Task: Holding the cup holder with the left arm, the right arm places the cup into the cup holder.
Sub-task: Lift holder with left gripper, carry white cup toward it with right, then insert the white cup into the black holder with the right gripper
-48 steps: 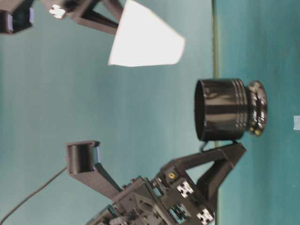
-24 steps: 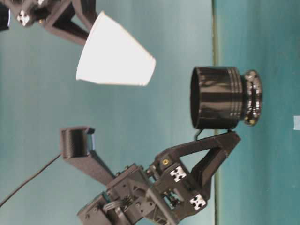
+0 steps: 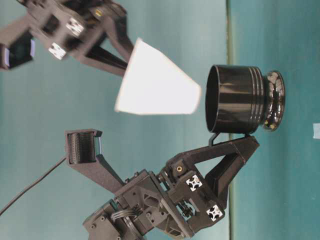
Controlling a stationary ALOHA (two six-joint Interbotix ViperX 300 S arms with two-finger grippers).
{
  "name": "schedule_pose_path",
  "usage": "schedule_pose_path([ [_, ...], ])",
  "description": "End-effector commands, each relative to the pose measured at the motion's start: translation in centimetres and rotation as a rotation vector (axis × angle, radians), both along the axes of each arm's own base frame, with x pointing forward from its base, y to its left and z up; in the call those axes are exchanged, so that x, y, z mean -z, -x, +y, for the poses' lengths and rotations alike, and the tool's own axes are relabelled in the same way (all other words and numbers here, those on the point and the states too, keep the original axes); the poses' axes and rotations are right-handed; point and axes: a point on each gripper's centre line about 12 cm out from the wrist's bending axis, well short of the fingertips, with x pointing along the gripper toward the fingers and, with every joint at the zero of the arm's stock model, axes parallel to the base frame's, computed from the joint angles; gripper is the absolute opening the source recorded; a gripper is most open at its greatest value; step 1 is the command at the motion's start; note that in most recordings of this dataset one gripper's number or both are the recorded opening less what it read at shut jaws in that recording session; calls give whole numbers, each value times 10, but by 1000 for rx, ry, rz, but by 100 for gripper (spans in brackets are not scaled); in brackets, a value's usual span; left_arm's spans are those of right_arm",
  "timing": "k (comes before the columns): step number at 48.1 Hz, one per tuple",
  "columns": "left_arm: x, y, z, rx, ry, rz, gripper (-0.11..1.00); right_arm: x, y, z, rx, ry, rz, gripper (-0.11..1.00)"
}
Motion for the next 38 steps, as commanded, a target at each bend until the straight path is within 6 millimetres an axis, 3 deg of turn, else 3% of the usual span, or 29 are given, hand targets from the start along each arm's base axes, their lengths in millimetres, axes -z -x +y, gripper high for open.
schedule_pose_path([
  [1, -15, -6, 0, 4, -7, -46, 26, -6, -9, 1, -2, 0, -28, 3],
  [11, -16, -7, -1, 6, -7, -50, 26, 9, -15, 2, -6, -8, 16, 3],
  [38, -16, -10, -1, 6, -8, -64, 26, 25, -24, 7, -40, 5, 112, 3],
])
